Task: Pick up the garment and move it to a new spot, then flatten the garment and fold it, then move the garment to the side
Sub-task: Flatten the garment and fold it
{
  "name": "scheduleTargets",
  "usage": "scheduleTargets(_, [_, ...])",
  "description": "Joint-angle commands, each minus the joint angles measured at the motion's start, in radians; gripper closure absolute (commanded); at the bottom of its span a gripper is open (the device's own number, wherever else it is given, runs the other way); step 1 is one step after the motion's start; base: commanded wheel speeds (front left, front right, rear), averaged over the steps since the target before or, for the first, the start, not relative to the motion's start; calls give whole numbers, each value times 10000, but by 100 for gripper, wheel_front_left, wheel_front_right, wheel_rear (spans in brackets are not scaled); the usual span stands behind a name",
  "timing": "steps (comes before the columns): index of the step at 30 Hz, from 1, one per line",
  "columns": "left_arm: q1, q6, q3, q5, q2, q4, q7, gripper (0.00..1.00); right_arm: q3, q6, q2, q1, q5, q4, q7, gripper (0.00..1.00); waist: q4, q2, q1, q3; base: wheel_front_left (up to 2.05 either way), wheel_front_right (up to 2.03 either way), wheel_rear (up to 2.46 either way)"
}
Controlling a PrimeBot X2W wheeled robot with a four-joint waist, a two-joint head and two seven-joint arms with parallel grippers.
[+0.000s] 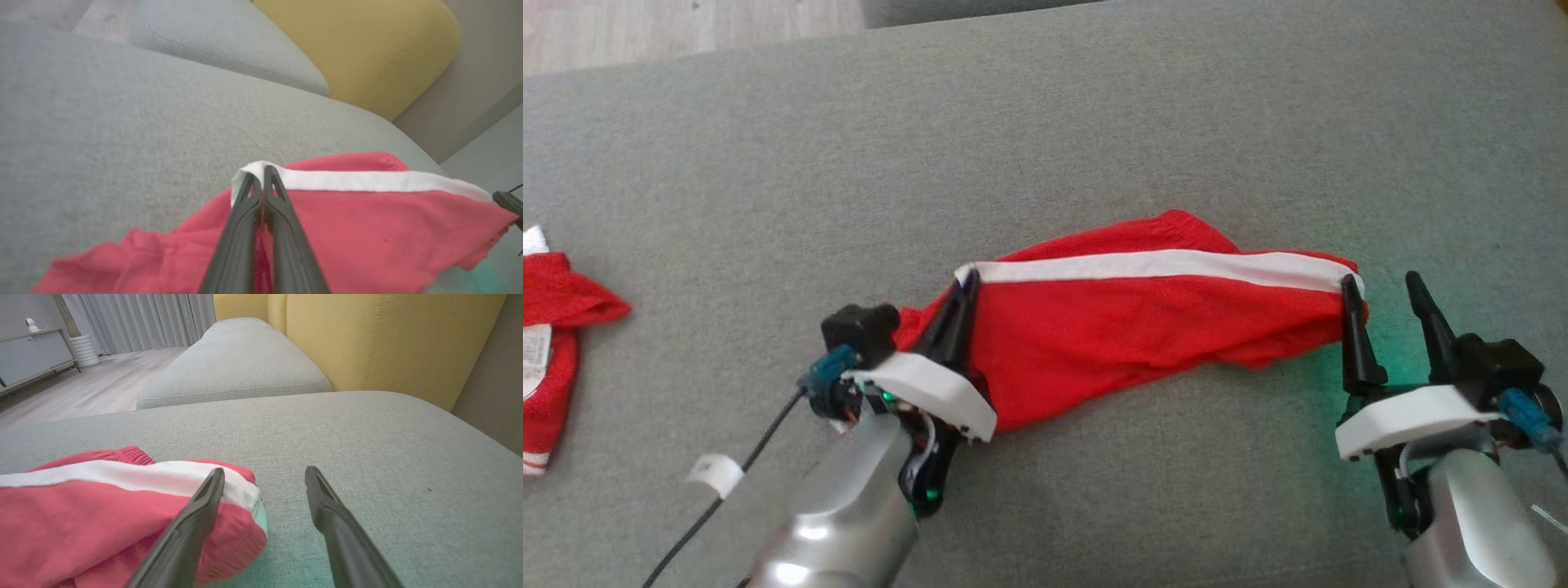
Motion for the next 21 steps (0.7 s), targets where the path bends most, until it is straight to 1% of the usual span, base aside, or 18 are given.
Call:
scheduleTargets(1, [-373, 46, 510, 231, 89, -362, -65, 100, 196, -7, -40, -261, 109, -305, -110, 0, 64, 0, -1, -11, 0, 0, 0])
scheduleTargets(5, [-197, 109, 1316, 1060, 123, -826, -65, 100, 43, -7, -25, -178, 130, -307, -110, 0, 301, 0, -1, -99, 0, 0, 0])
scheduleTargets(8, [110, 62, 1614, 1553, 235, -968, -66, 100, 2, -7, 7, -104, 151, -292, -110, 0, 490, 0, -1, -209, 0, 0, 0])
scheduleTargets(16, [728, 87, 2775, 2290, 850, -910, -66, 100, 110, -7, 132, -26, 202, -207, -110, 0, 763, 0, -1, -357, 0, 0, 0])
scheduleTargets(17, [758, 88, 2907, 2361, 881, -885, -66, 85, 127, -7, 141, -32, 206, -201, -110, 0, 774, 0, -1, -361, 0, 0, 0])
scheduleTargets(18, [786, 86, 3035, 2416, 890, -857, -66, 58, 145, -7, 149, -37, 210, -196, -110, 0, 781, 0, -1, -368, 0, 0, 0])
scheduleTargets(19, [807, 78, 3137, 2483, 893, -842, -66, 18, 166, -7, 157, -40, 211, -192, -110, 0, 784, 0, -1, -374, 0, 0, 0])
scheduleTargets(20, [832, 70, 3242, 2544, 885, -833, -66, 0, 182, -7, 163, -42, 210, -191, -110, 0, 786, 0, -1, -380, 0, 0, 0])
scheduleTargets(21, [872, 62, 3333, 2610, 865, -825, -66, 0, 197, -7, 170, -40, 212, -188, -110, 0, 786, 0, -1, -398, 0, 0, 0])
